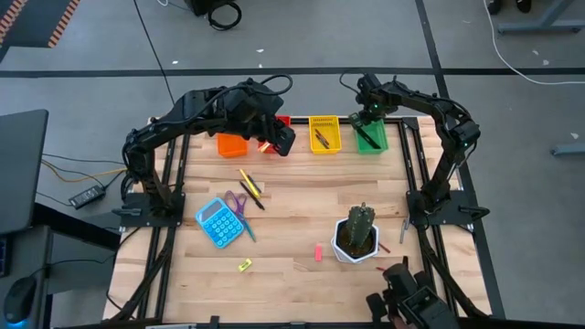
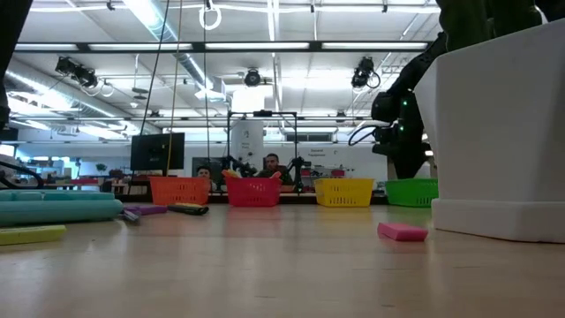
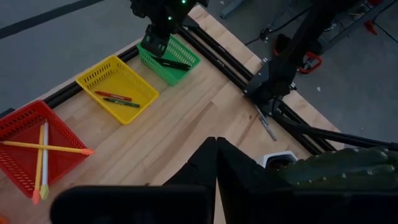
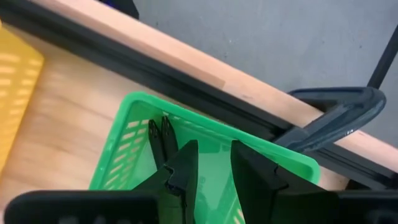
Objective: Sort crayons/erasers/pens/pencils in bins
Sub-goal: Put the bottom black pen into the green bin, then put the black pen into the green bin
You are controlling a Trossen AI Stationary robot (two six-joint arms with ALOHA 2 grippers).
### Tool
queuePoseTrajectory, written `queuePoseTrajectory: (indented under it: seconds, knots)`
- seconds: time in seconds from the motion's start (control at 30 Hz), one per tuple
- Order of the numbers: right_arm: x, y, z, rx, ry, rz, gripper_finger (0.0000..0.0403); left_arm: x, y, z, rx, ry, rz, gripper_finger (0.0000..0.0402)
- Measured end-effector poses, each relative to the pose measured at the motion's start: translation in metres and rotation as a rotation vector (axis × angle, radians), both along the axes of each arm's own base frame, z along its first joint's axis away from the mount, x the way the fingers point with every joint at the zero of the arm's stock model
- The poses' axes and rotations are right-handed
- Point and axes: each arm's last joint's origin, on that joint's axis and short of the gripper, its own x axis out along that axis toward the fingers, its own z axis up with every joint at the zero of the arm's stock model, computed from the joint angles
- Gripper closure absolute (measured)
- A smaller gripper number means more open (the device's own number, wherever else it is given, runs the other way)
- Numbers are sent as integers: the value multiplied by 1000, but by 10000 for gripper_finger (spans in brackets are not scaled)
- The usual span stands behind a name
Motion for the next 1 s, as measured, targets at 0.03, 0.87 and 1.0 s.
queuePoseTrajectory:
  seconds: [0.03,0.87,1.0]
  knots:
    - [0,-1,0,-5,-5,-8,301,0,0,0,-2,3,-1,382]
    - [10,4,29,58,43,81,301,-1,-2,-1,-16,17,-22,384]
    - [11,2,60,72,49,100,301,-1,-2,-1,-15,16,-20,391]
